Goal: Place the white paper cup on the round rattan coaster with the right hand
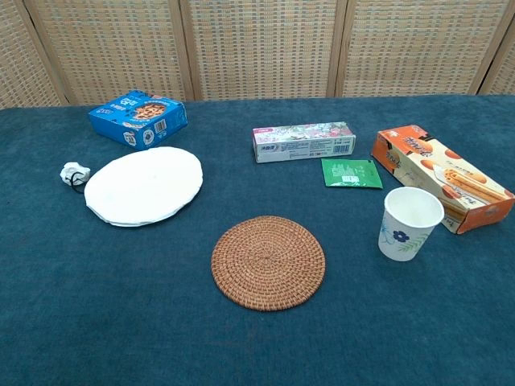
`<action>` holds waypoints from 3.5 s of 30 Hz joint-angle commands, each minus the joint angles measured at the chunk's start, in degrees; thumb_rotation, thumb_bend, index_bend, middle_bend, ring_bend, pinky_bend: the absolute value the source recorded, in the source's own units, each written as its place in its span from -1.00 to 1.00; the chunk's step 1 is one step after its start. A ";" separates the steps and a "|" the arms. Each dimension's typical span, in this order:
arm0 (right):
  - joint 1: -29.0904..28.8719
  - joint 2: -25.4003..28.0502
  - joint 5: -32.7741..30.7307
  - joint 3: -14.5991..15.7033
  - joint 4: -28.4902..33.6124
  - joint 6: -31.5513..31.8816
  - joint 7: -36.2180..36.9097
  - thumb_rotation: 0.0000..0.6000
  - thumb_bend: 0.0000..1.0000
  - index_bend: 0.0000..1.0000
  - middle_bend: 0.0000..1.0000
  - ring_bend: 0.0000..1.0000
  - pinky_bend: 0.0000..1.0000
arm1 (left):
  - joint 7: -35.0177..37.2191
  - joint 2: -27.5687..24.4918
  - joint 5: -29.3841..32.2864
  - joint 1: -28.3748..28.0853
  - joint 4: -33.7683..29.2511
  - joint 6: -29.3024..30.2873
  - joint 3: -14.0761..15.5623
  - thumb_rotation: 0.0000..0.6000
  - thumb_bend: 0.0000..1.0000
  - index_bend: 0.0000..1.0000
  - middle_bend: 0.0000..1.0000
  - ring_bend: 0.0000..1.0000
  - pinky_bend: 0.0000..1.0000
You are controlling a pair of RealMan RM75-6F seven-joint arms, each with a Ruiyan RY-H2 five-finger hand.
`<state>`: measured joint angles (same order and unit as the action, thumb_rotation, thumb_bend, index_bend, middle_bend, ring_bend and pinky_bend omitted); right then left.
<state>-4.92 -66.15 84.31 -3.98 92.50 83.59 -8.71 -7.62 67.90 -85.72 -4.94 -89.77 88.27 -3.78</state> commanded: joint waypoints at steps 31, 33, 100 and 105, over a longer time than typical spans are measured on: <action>0.45 1.08 3.14 1.26 1.62 1.44 1.21 1.00 -0.93 -0.98 -1.00 -1.00 -1.00 | 0.18 -0.64 -0.61 0.42 -0.44 0.61 0.23 -1.00 -1.00 -1.00 -1.00 -1.00 -1.00; 0.32 1.06 3.47 1.27 1.77 1.44 1.29 1.00 -0.93 -0.97 -1.00 -1.00 -1.00 | 0.14 -0.67 -0.48 0.37 -0.48 0.38 0.23 -1.00 -1.00 -1.00 -1.00 -1.00 -1.00; -26.97 -13.80 -20.26 -3.90 4.10 -27.28 -18.98 1.00 -0.93 -0.13 -0.81 -1.00 -0.92 | 1.43 -0.61 -0.41 -0.27 0.85 -0.93 0.33 -1.00 -1.00 -1.00 -1.00 -1.00 -1.00; -28.21 -13.75 -20.79 -4.16 7.29 -26.29 -21.64 1.00 -0.93 -0.12 -0.81 -1.00 -0.92 | 1.63 -0.73 -0.32 -0.29 0.91 -1.06 0.35 -1.00 -0.99 -1.00 -1.00 -1.00 -1.00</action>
<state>-32.69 -79.88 63.76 -7.98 99.04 56.93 -29.69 -5.99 67.17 -86.04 -5.23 -88.86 87.21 -3.44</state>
